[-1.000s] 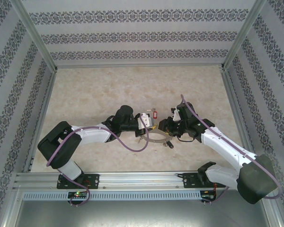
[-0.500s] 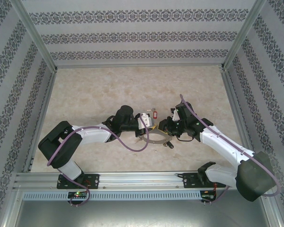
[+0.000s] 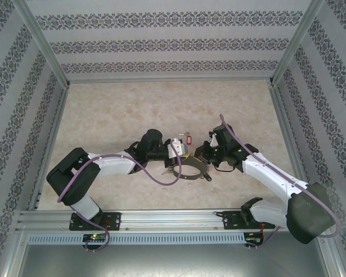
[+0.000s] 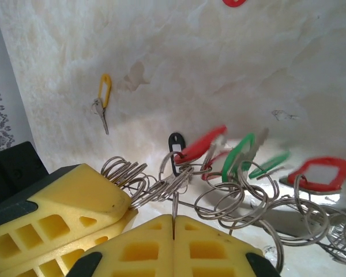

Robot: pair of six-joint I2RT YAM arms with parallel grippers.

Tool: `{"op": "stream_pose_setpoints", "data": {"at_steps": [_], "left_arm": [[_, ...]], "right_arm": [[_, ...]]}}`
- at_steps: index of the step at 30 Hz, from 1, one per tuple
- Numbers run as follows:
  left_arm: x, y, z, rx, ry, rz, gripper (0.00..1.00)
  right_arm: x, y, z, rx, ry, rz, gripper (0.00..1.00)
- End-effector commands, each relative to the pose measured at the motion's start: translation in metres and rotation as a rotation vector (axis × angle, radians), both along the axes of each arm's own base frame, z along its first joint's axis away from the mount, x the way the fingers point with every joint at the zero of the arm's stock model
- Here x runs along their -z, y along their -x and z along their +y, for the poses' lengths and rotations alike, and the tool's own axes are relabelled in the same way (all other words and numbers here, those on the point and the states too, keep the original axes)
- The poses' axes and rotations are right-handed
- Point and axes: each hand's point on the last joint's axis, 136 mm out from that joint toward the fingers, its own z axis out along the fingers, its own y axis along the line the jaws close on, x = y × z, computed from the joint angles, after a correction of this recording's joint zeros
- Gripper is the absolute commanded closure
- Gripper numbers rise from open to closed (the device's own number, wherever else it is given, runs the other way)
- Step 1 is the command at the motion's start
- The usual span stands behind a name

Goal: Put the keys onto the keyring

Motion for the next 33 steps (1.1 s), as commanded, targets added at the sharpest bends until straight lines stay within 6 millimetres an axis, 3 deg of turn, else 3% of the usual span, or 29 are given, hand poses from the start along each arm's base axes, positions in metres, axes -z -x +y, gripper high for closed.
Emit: {"op": "stream_pose_setpoints", "data": {"at_steps": [1,6,8,10,16,33], "left_arm": [[-0.007,0.0,0.002,0.006,0.026,-0.025,1.0],[-0.015,-0.003,0.007,0.011,0.042,-0.025,0.98],[-0.022,-0.001,0.008,0.026,0.061,-0.027,0.79],[-0.028,0.003,0.009,0.047,0.069,-0.039,0.71],[-0.033,0.019,0.008,0.144,0.058,-0.046,0.69],[-0.042,0.005,-0.017,0.104,0.015,-0.186,0.68]], "right_arm": [[-0.007,-0.004,0.001,0.036,-0.035,0.014,1.0],[-0.012,0.002,-0.001,0.083,-0.069,0.091,1.0],[-0.01,0.002,-0.006,0.142,-0.095,0.143,1.0],[-0.007,0.003,-0.01,0.202,-0.136,0.206,1.0],[-0.012,0.002,-0.012,0.329,-0.28,0.357,1.0],[-0.061,-0.012,-0.009,0.361,-0.487,0.424,1.0]]}}
